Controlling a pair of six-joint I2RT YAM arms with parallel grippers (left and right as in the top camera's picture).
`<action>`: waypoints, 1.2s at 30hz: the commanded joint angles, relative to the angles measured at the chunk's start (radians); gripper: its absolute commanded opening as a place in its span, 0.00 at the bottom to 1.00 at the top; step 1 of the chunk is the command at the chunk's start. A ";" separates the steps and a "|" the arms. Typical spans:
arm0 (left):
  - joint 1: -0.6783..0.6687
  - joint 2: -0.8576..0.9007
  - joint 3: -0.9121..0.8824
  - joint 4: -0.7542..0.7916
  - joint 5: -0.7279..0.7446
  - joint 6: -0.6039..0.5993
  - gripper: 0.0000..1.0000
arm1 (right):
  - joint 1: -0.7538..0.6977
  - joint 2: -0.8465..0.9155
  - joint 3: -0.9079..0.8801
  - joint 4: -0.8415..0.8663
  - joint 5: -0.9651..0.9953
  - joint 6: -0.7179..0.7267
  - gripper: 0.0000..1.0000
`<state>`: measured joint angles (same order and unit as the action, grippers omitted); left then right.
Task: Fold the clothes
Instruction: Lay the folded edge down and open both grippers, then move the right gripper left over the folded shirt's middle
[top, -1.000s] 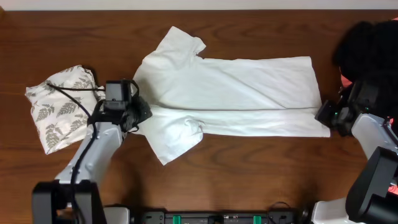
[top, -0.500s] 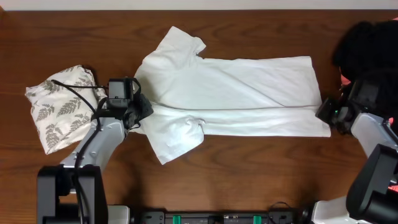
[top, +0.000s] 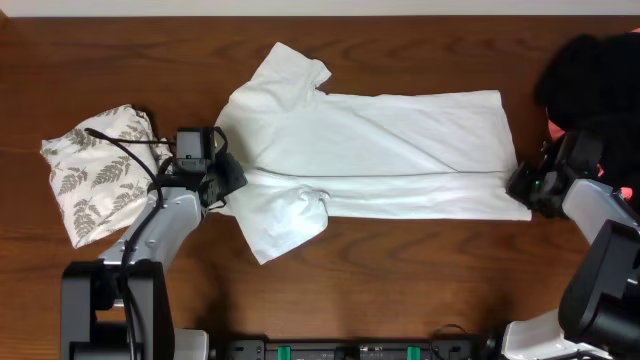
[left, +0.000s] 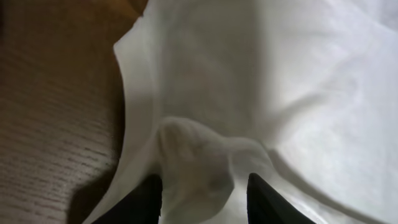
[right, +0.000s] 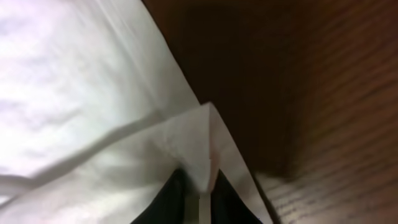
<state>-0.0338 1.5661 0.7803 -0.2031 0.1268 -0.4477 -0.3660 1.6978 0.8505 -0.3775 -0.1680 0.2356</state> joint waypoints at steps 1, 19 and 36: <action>0.003 0.015 0.002 -0.011 -0.012 0.005 0.45 | 0.014 0.000 0.018 -0.002 -0.063 -0.060 0.22; 0.003 -0.309 0.003 -0.220 0.199 0.078 0.52 | 0.267 -0.453 0.135 -0.238 -0.150 -0.506 0.29; -0.001 -0.282 -0.028 -0.447 0.254 0.082 0.56 | 0.763 -0.189 0.135 -0.291 0.142 -0.532 0.34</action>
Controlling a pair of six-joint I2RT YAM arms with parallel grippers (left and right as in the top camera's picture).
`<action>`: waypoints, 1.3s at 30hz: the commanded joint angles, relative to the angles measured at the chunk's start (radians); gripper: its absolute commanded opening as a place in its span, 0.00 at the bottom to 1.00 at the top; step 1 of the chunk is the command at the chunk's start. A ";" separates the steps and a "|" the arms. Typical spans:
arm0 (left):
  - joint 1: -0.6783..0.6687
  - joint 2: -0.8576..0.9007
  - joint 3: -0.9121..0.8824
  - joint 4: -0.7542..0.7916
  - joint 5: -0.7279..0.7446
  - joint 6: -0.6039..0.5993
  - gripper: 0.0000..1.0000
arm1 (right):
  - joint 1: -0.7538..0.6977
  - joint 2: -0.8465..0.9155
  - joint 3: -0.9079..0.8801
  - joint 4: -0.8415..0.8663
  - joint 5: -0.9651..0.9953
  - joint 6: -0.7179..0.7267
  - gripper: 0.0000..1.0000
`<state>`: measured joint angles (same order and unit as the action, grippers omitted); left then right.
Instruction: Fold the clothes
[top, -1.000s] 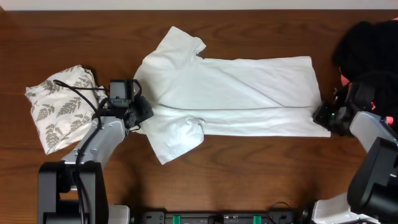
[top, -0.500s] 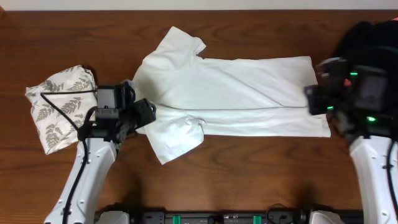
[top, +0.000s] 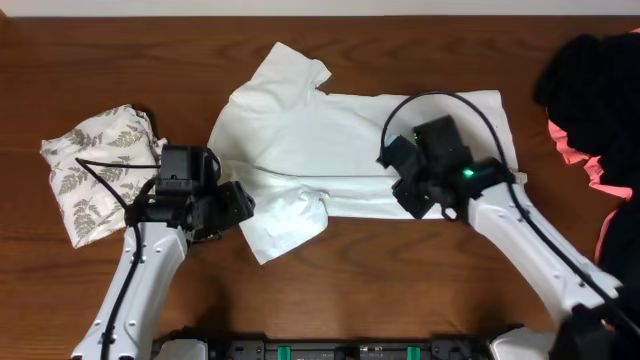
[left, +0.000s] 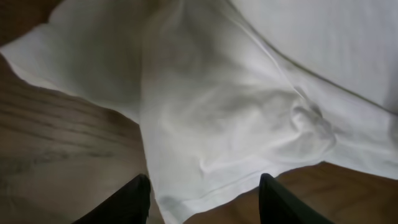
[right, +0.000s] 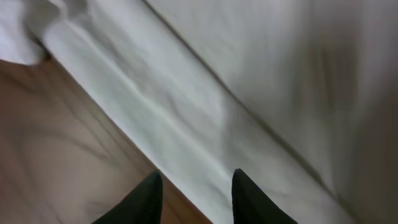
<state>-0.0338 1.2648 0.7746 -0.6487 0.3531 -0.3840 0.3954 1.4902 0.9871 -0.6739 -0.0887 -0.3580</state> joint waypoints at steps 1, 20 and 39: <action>-0.003 0.028 -0.031 0.004 0.029 0.025 0.56 | 0.000 0.023 -0.002 0.008 0.063 0.074 0.33; -0.011 0.345 -0.039 0.120 0.029 0.071 0.56 | -0.003 0.026 -0.002 0.011 0.089 0.085 0.31; -0.011 0.200 -0.033 0.108 0.291 0.126 0.06 | -0.035 0.026 -0.002 0.012 0.089 0.128 0.21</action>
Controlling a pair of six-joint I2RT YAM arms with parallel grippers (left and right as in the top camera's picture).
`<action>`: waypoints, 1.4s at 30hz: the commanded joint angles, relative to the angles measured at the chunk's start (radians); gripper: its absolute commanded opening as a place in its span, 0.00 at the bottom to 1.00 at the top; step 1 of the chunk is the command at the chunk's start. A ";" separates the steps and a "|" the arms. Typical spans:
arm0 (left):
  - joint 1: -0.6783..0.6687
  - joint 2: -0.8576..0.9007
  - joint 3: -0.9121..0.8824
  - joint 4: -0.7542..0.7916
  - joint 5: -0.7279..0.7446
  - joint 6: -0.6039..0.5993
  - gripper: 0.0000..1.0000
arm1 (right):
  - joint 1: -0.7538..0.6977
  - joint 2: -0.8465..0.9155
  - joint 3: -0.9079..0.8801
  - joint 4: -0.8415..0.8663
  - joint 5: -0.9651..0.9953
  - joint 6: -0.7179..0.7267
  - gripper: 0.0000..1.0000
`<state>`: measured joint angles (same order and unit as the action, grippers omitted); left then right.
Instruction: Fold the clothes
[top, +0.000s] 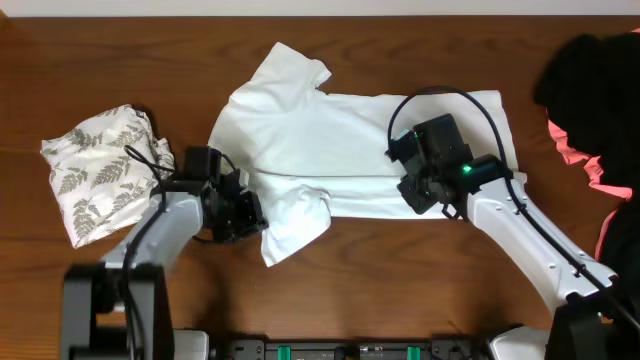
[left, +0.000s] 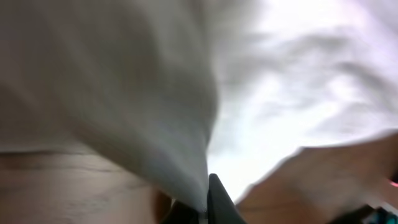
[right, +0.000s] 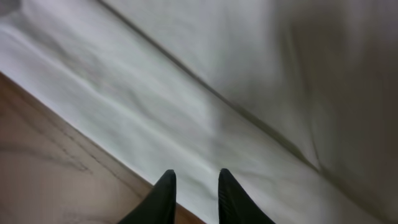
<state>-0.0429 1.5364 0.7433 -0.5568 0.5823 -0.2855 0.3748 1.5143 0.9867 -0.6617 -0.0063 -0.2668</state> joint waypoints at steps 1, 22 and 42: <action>-0.002 -0.096 0.000 0.033 0.061 0.027 0.06 | -0.016 0.002 -0.001 0.000 0.007 0.044 0.20; -0.002 -0.189 0.000 0.395 -0.302 -0.037 0.07 | -0.016 0.002 -0.001 0.000 0.006 0.072 0.20; -0.002 -0.036 0.000 0.467 -0.397 -0.037 0.11 | -0.016 0.002 -0.001 -0.001 0.006 0.080 0.20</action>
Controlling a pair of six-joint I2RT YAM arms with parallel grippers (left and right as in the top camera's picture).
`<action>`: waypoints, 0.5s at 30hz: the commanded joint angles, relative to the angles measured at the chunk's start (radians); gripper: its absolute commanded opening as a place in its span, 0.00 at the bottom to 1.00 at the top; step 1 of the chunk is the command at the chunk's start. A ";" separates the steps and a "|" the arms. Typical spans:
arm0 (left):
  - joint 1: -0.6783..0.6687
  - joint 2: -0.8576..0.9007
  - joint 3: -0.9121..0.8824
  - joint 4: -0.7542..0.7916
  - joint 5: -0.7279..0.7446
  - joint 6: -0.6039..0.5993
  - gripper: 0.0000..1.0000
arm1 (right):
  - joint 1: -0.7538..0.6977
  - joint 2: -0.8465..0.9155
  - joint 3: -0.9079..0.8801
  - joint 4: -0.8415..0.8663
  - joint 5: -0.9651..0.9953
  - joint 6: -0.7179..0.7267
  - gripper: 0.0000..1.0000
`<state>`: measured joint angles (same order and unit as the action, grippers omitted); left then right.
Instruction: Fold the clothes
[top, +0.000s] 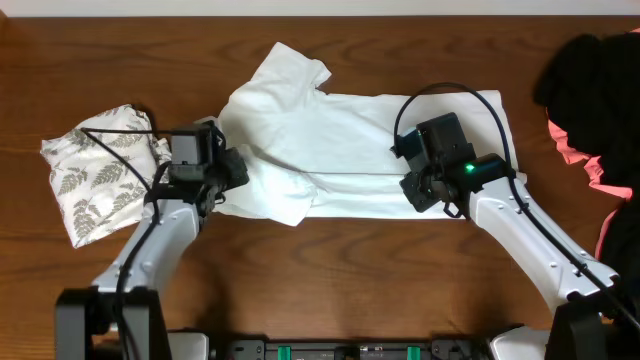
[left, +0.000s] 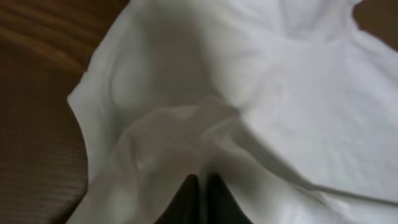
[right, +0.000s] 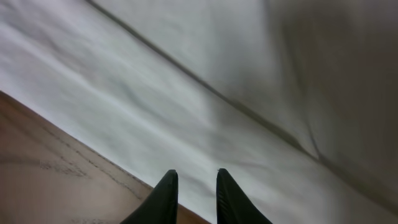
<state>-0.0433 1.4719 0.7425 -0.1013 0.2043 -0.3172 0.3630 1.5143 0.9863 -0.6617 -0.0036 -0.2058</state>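
The white T-shirt (top: 380, 150) lies across the middle of the table, collar end to the left and hem to the right, with its near long side folded over. My left gripper (top: 226, 170) is at the shirt's left end. In the left wrist view it (left: 202, 186) is shut on a pinch of white sleeve cloth (left: 174, 130). The near sleeve (top: 282, 203) lies drawn in along the shirt's near edge. My right gripper (top: 425, 190) hovers over the folded near edge. Its fingers (right: 194, 180) stand slightly apart, open, above cloth and bare wood.
A folded cloth with a grey leaf print (top: 95, 180) lies at the left, close to my left arm. A heap of black clothing (top: 590, 65) and a pink garment (top: 605, 180) sit at the right edge. The brown table (top: 330, 280) shows along the front.
My left gripper, shut on the near sleeve, has moved back and to the left. The sleeve that stuck out toward the front now lies drawn in along the shirt's near edge. The right gripper has barely moved.
At first my left gripper straddled bunched cloth by the collar and my right was shut on the hem corner at the far right. Then both were open, left over the near sleeve, right over the middle of the fold. The left then shut on the sleeve, which is now drawn in.
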 joint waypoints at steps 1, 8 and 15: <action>-0.002 0.035 0.001 0.014 -0.038 -0.005 0.12 | -0.005 0.002 -0.001 -0.001 0.003 0.019 0.20; -0.002 0.037 0.002 0.012 -0.127 0.028 0.54 | -0.005 0.002 -0.001 -0.002 0.003 0.019 0.21; -0.002 -0.011 0.010 -0.076 -0.054 0.024 0.55 | -0.005 0.002 -0.001 -0.004 0.003 0.018 0.21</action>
<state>-0.0433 1.5028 0.7425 -0.1528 0.1219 -0.3092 0.3630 1.5143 0.9863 -0.6655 -0.0036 -0.1989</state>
